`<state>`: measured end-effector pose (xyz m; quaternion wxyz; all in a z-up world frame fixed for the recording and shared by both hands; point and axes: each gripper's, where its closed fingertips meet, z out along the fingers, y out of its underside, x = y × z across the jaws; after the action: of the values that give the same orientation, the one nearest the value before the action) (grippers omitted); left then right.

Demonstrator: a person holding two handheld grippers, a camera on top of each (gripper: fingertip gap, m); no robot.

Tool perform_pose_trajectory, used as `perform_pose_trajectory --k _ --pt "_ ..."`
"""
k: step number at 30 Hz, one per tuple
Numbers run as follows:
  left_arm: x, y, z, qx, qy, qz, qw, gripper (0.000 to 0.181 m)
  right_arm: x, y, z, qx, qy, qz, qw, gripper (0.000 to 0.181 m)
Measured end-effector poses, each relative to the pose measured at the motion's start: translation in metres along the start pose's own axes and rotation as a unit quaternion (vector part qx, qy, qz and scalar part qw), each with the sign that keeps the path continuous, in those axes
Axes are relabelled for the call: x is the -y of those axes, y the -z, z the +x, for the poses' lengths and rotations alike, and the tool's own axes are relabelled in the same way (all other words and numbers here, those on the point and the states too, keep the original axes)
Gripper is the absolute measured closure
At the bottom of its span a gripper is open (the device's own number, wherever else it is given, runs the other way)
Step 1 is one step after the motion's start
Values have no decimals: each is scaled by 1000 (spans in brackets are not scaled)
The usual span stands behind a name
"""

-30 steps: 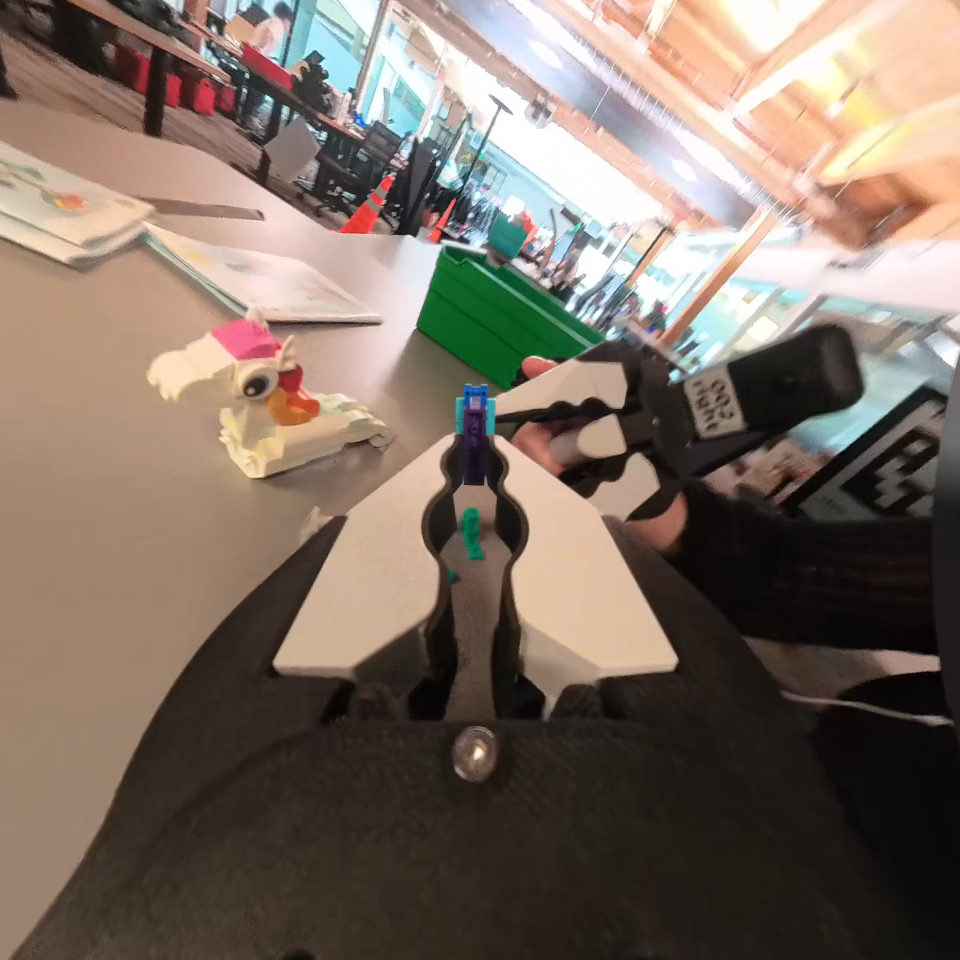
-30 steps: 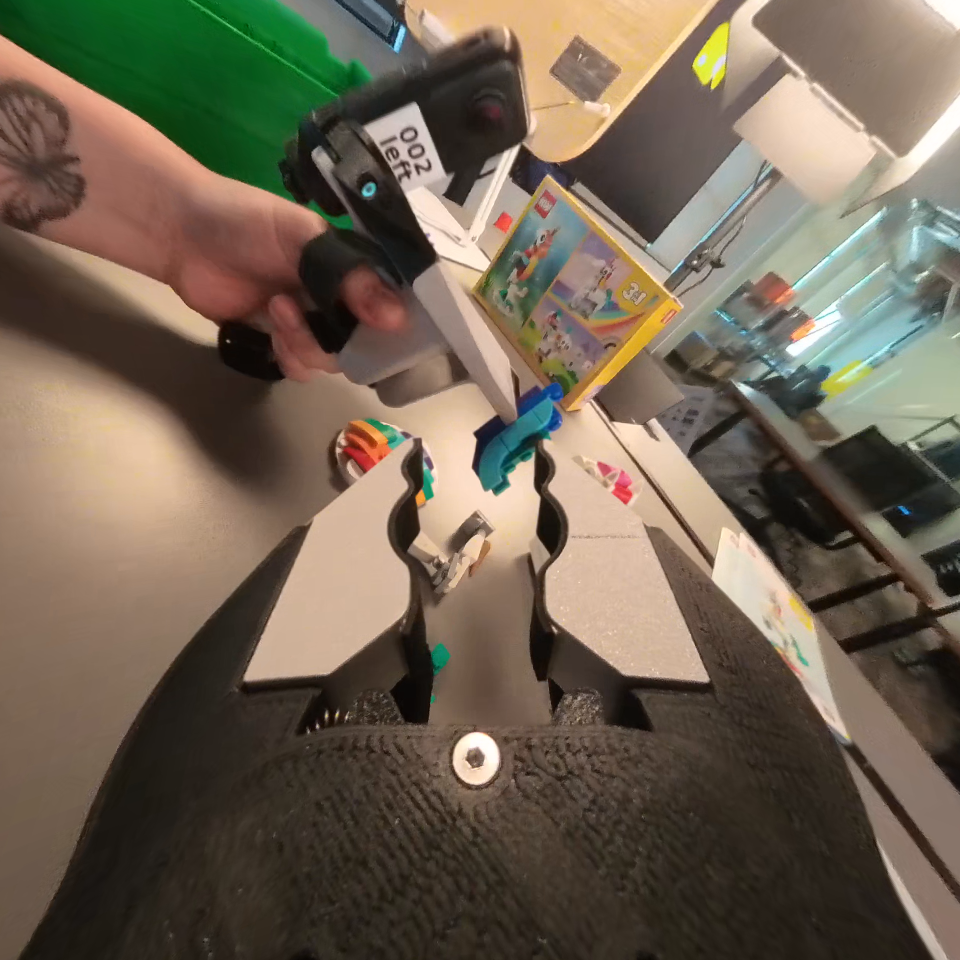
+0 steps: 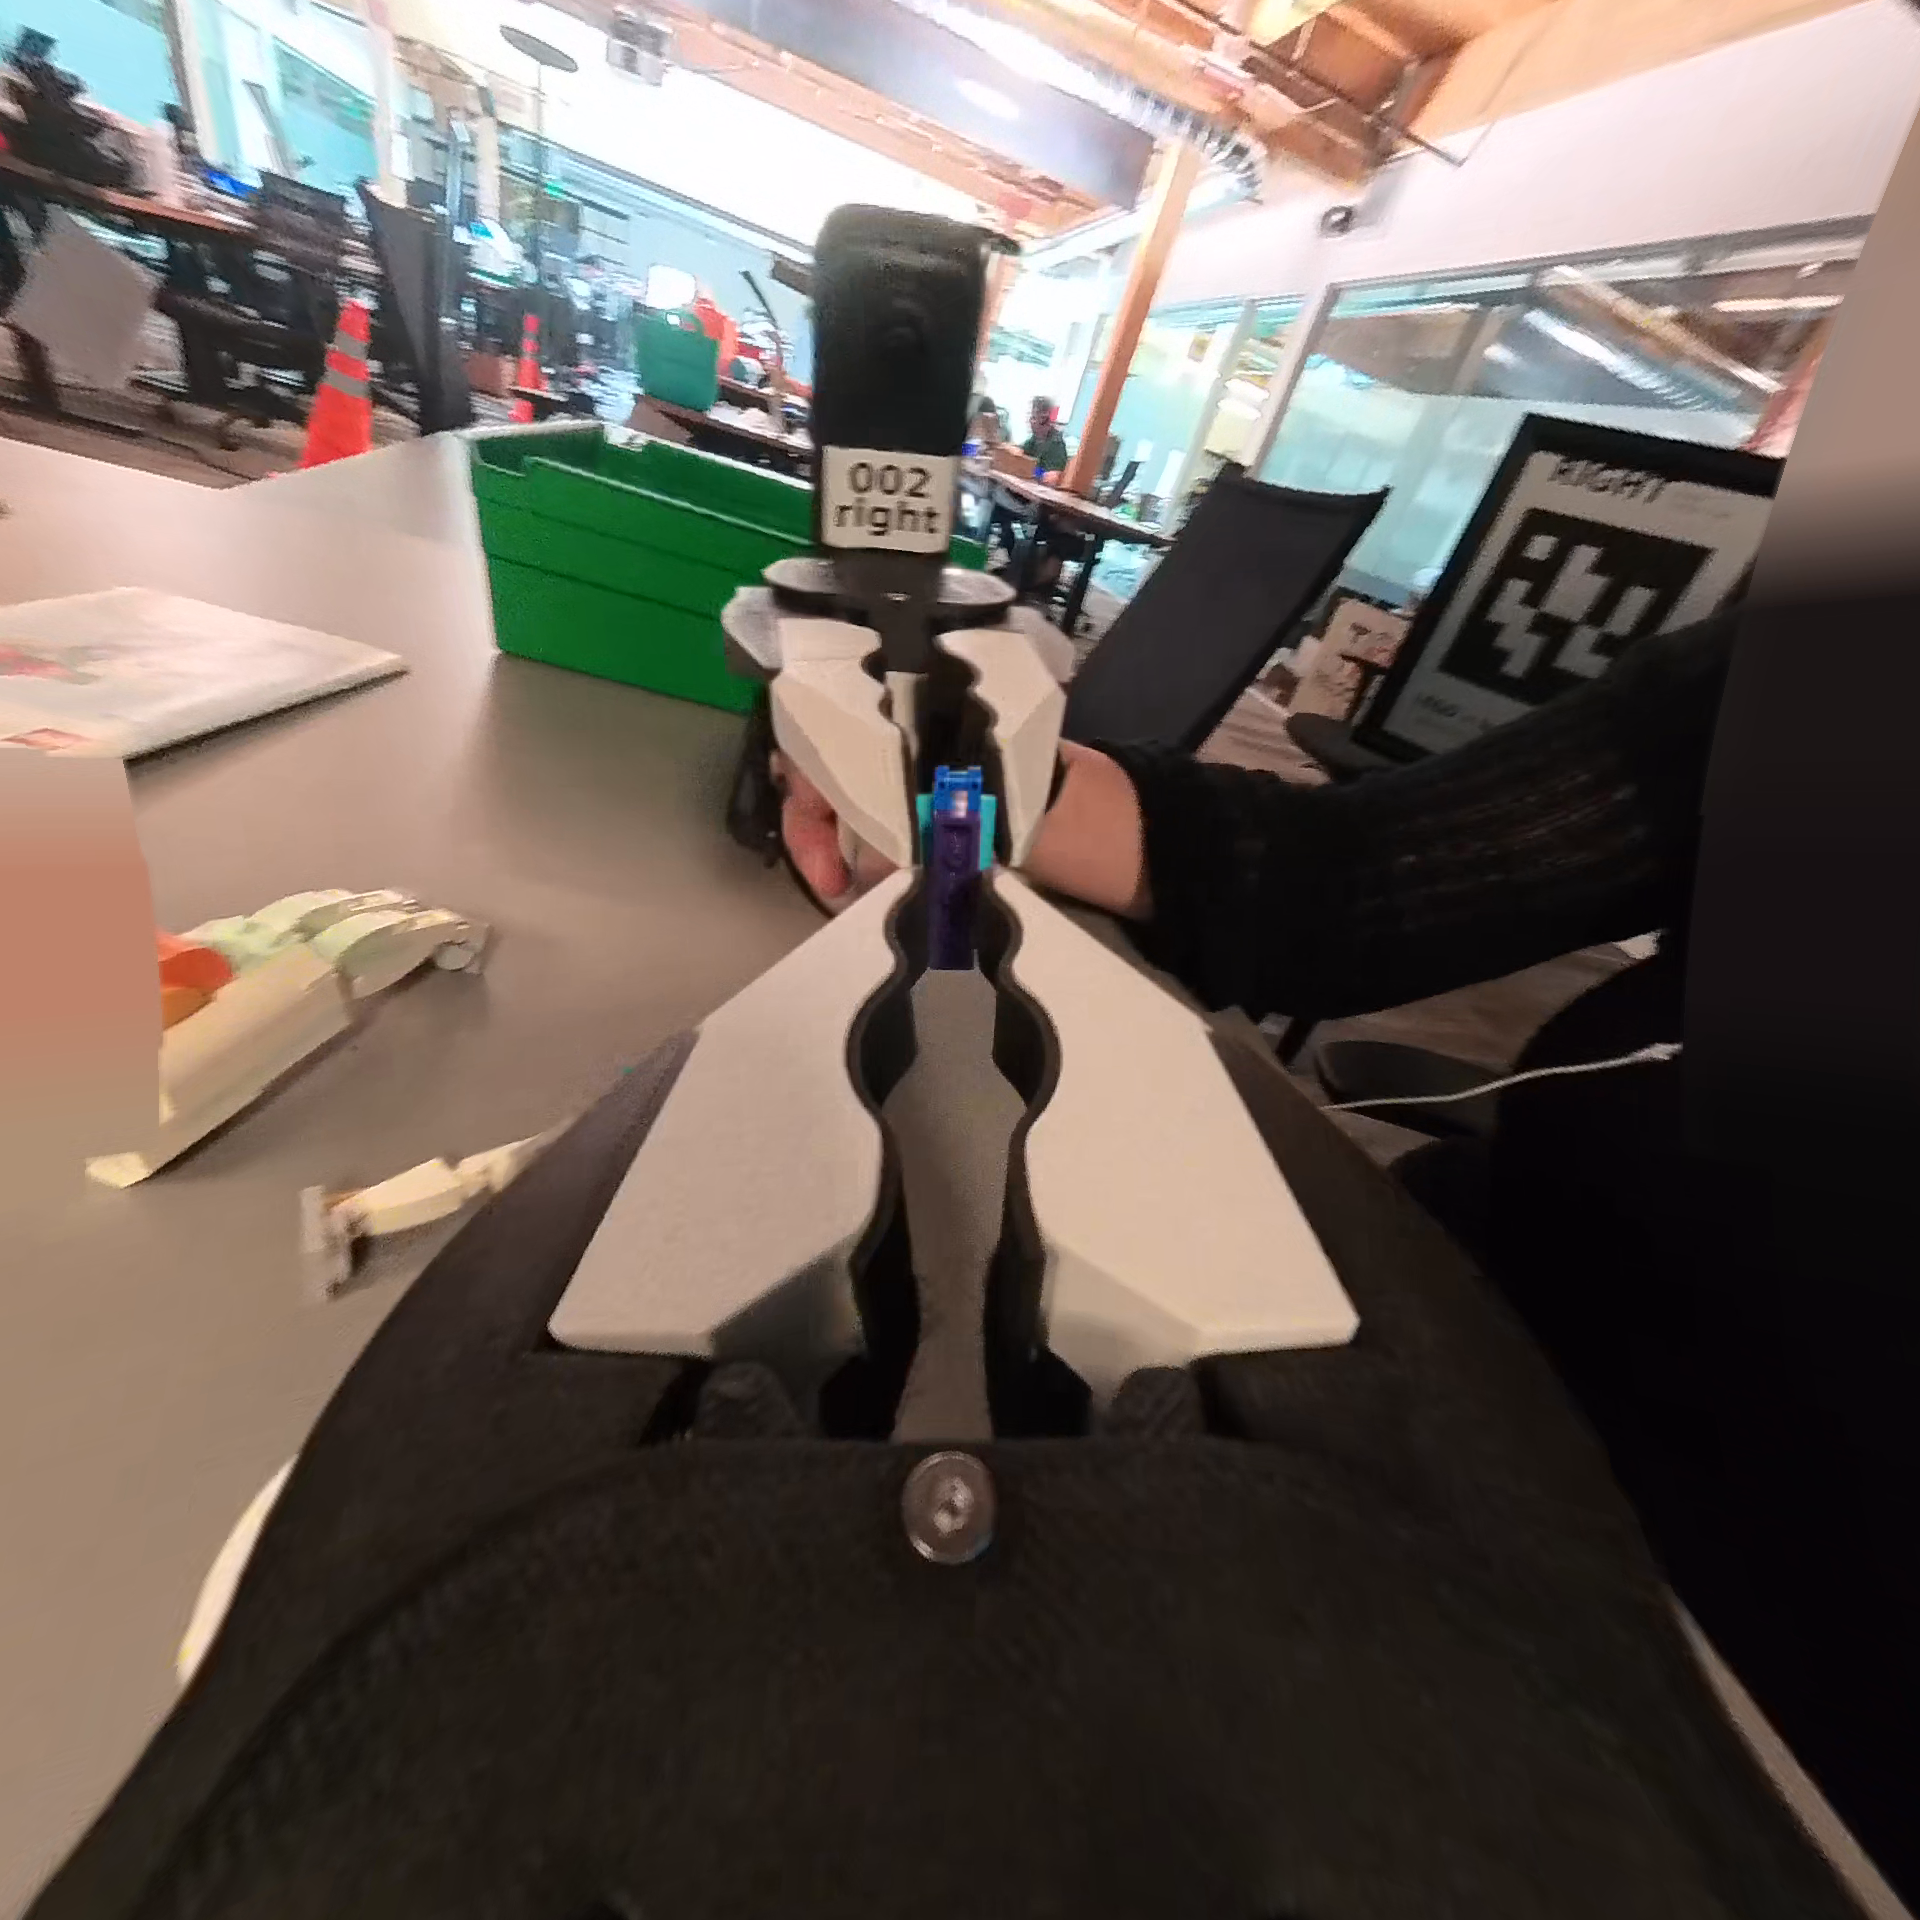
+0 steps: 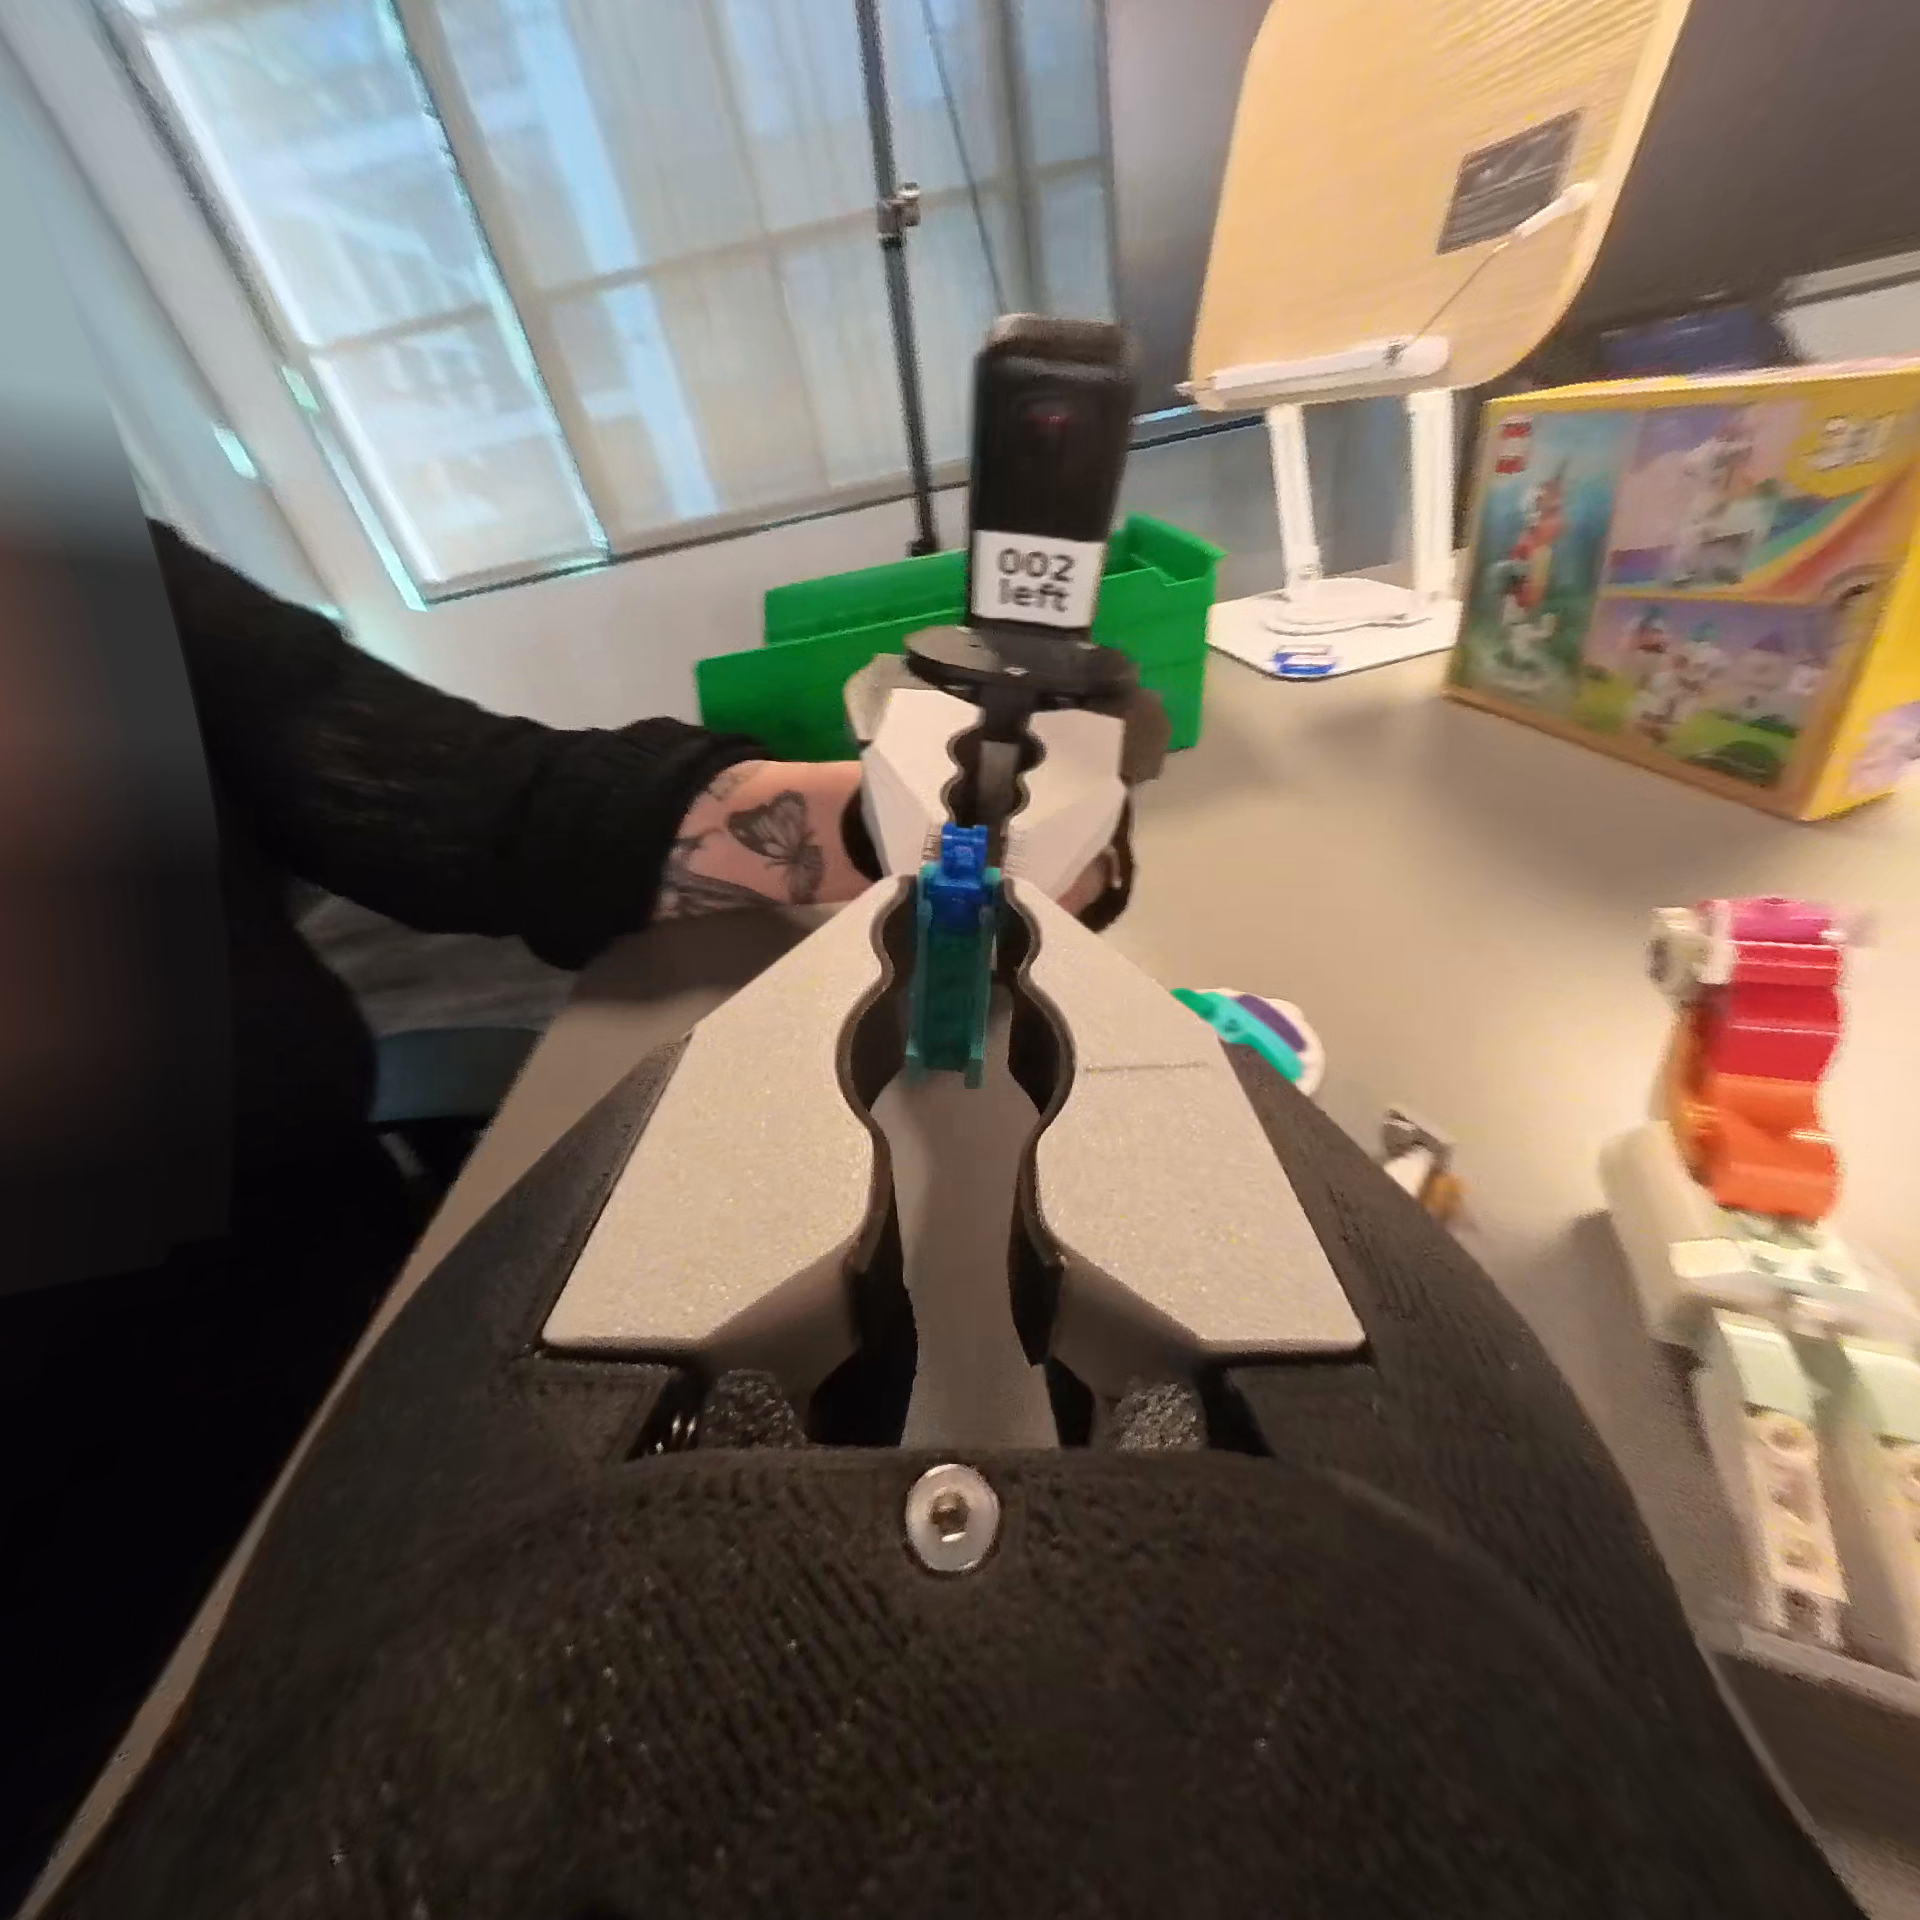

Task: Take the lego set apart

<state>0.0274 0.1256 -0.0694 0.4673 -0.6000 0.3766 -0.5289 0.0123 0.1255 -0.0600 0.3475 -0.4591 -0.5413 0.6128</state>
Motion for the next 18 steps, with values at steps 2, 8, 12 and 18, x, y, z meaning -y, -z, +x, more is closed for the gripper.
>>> perform_pose_trajectory --k 2,8,12,18 --pt "2 -3 11 -34 8 3 999 174 4 1 -12 41 -12 11 999 168" --pt "1 -6 26 -94 44 4 995 173 5 3 -27 123 -63 36 990 167" --pt "-2 -6 30 -124 78 2 989 173 2 4 -31 151 -88 37 984 167" --pt "-1 -9 35 -134 75 1 988 173 4 6 -35 166 -86 38 982 167"
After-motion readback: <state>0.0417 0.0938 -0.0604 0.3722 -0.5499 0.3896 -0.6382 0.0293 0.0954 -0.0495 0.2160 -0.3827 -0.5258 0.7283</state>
